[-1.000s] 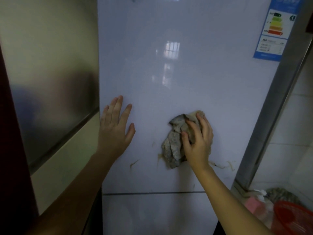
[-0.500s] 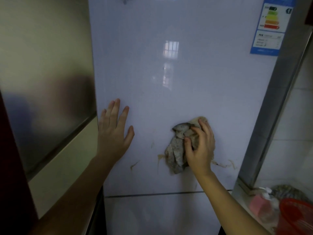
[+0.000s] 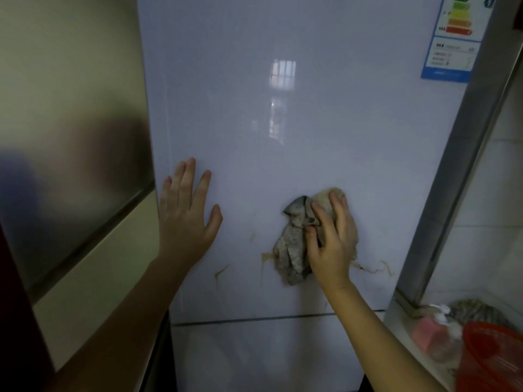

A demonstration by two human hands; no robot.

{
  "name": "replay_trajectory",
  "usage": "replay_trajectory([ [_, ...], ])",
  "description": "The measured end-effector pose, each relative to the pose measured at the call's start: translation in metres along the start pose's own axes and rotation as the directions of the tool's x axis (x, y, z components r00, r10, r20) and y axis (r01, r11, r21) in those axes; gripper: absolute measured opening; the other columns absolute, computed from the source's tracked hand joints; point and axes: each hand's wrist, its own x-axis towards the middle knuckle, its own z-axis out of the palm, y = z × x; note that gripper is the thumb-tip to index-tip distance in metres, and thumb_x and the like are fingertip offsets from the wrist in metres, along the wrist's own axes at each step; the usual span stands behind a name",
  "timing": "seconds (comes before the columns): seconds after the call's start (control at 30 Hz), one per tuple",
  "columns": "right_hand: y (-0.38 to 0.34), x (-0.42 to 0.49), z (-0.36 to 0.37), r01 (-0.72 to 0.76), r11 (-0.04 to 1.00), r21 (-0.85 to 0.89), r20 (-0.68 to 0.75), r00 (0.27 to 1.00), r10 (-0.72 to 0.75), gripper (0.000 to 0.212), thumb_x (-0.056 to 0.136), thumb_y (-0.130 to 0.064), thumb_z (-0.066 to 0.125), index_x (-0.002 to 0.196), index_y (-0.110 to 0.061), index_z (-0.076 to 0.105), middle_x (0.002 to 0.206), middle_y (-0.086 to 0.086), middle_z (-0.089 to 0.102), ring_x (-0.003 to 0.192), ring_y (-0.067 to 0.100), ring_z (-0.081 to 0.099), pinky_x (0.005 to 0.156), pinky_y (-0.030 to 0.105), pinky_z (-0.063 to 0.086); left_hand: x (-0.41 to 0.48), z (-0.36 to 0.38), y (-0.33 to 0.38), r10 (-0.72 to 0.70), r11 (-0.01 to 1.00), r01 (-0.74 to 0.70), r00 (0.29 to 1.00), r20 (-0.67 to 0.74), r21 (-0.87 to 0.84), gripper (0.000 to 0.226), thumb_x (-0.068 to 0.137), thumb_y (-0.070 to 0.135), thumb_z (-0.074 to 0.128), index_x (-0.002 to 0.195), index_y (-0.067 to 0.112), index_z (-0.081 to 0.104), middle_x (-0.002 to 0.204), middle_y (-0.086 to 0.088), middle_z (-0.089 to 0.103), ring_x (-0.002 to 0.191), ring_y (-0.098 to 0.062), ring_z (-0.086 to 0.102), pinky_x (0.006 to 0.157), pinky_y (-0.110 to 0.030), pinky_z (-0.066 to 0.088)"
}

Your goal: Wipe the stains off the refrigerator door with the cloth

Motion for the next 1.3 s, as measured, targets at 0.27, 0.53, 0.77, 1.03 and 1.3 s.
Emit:
replay_trajectory([
  [0.27,0.004,-0.007,0.002,0.020,0.999,-0.039,0.049,0.999,-0.018,0.049,0.100,-0.032,0.053,0.143,-0.009,0.058,0.159,0.017,0.038,0.152,0.036,0.029,0.122,0.056,0.029,0.001,-0.001,0.001,-0.008,1.000,0.008,1.000,0.008,-0.007,0.065,0.095,0.030,0.056,0.153,0.005,0.040,0.164,-0.021,0.028,0.154,-0.036,0.023,0.129,-0.047,0.010],
  [0.53,0.004,-0.014,0.003,0.070,0.992,-0.104,0.121,0.991,-0.057,0.077,0.087,-0.056,0.068,0.150,-0.016,0.049,0.163,0.017,0.032,0.153,0.038,0.027,0.122,0.061,0.025,0.001,-0.005,0.002,-0.010,1.000,0.010,1.000,0.004,-0.012,0.064,0.095,0.030,0.055,0.153,0.006,0.040,0.164,-0.020,0.029,0.154,-0.036,0.024,0.129,-0.045,0.009],
  [0.77,0.003,-0.005,0.002,0.049,0.998,-0.047,0.112,0.993,-0.044,0.062,0.087,-0.038,0.068,0.145,-0.018,0.056,0.160,0.013,0.036,0.151,0.036,0.030,0.118,0.064,0.031,0.001,-0.005,0.003,-0.012,1.000,0.012,1.000,0.008,-0.020,0.064,0.095,0.030,0.055,0.152,0.007,0.041,0.164,-0.020,0.029,0.154,-0.035,0.025,0.129,-0.047,0.011],
  [1.03,-0.035,0.068,0.010,-0.084,0.996,-0.012,-0.096,0.992,0.082,0.062,0.085,-0.037,0.081,0.139,-0.015,0.060,0.157,0.011,0.042,0.148,0.032,0.036,0.121,0.049,0.032,0.000,-0.006,0.002,-0.012,0.999,0.012,1.000,0.011,-0.036,0.064,0.095,0.029,0.056,0.153,0.007,0.040,0.165,-0.018,0.028,0.155,-0.034,0.024,0.128,-0.050,0.016],
  [1.3,-0.054,0.096,0.018,-0.204,0.978,0.045,-0.207,0.956,0.209,0.065,0.090,-0.041,0.073,0.144,-0.016,0.048,0.160,0.013,0.036,0.149,0.034,0.033,0.120,0.056,0.031,0.000,-0.003,0.001,-0.007,1.000,0.007,1.000,-0.006,-0.025,0.062,0.094,0.028,0.056,0.151,0.006,0.043,0.164,-0.019,0.030,0.154,-0.035,0.026,0.127,-0.052,0.019],
])
